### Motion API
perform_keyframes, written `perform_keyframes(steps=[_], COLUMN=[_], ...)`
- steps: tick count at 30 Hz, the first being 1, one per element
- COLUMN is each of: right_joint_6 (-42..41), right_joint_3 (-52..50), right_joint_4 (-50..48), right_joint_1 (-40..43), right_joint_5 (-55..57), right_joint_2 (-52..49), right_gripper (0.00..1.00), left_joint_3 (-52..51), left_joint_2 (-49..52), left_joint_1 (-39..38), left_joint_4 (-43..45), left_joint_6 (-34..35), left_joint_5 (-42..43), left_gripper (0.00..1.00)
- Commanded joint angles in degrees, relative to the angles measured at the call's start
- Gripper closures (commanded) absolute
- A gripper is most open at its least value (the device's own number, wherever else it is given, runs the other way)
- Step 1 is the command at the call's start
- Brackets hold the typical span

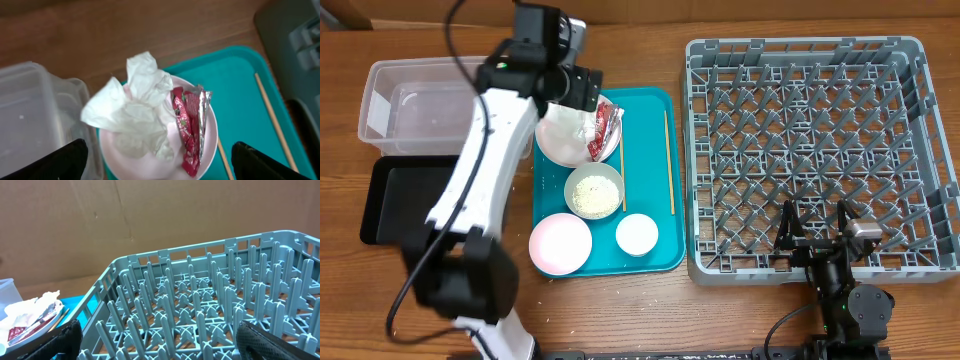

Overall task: Sort waste into correct bins and load items into the dishwasher
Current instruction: 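Reach the left gripper to the tissue and red wrapper on the white plate, then grasp the tissue with the left gripper and lift it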

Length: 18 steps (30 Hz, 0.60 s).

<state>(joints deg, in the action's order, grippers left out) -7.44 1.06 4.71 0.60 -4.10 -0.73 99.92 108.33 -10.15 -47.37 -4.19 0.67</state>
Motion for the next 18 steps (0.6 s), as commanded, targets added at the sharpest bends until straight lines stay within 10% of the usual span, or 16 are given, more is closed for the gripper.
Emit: perform_keyframes(steps=[1,18], right_joint_6=[0.2,0.2], right_joint_3=[-0.6,-0.6], right_joint_4=[-0.3,-0.3], right_joint_1=[-0.3,-0.3], right_joint_5=[-0.1,-0.1], right_joint_2=[0.6,0.6], right_gripper=[0.0,0.0], left_joint_3=[1.0,1.0], left_joint_2=[5.9,18.3], left_joint_1=[-0.5,-0.5], left_joint_4=[0.8,4.2], left_joint_6=[3.9,5.0], left_joint_5=[-1.5,1.3], left_gripper=[0.06,0.0])
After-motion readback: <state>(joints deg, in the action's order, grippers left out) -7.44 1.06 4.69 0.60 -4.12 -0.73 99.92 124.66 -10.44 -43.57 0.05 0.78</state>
